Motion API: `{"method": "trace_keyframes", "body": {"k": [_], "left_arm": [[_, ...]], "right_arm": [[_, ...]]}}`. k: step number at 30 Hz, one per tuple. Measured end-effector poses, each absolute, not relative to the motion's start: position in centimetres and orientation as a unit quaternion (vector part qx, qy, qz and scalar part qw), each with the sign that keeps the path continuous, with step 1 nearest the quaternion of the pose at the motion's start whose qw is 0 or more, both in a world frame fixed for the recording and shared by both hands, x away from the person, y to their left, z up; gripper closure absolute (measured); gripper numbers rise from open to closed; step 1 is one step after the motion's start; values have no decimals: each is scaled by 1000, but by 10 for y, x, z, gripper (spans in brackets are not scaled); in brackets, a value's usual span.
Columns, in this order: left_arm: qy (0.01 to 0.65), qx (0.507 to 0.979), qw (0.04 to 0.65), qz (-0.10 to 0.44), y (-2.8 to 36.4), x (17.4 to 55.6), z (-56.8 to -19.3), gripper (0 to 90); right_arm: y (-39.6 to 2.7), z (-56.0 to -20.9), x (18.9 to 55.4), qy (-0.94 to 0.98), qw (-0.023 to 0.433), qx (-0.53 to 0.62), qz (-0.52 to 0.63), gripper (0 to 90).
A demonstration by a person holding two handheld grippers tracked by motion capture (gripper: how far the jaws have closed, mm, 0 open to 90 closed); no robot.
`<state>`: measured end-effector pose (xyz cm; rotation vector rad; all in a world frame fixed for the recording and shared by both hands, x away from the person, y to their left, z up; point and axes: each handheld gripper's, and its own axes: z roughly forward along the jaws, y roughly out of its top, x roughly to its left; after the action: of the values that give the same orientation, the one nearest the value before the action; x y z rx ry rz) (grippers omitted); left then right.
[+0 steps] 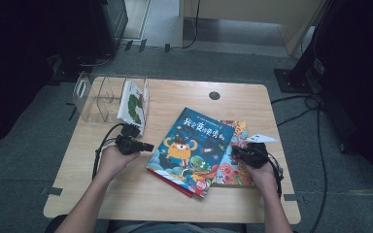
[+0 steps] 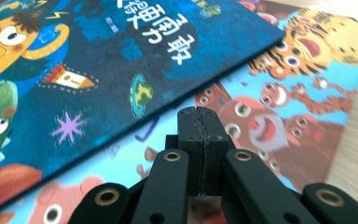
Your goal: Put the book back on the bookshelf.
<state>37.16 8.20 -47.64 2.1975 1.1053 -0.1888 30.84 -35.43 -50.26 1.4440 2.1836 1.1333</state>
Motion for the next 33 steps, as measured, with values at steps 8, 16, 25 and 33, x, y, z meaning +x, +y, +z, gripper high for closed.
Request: {"method": "trace_keyframes", "body": {"k": [8, 16, 25, 33], "left_arm": [[425, 839, 331, -71, 78, 366, -480, 896], [431, 836, 330, -77, 83, 358, -484, 898], [430, 837, 328, -80, 81, 348, -485, 900], [427, 838, 329, -83, 76, 338, -486, 900]], "right_arm": [[-336, -504, 318, 764, 150, 484, 399, 900], [-334, -503, 328, 763, 137, 488, 401, 900], [-328, -505, 341, 751, 134, 500, 409, 900], [-322, -504, 351, 752, 142, 500, 406, 900]]}}
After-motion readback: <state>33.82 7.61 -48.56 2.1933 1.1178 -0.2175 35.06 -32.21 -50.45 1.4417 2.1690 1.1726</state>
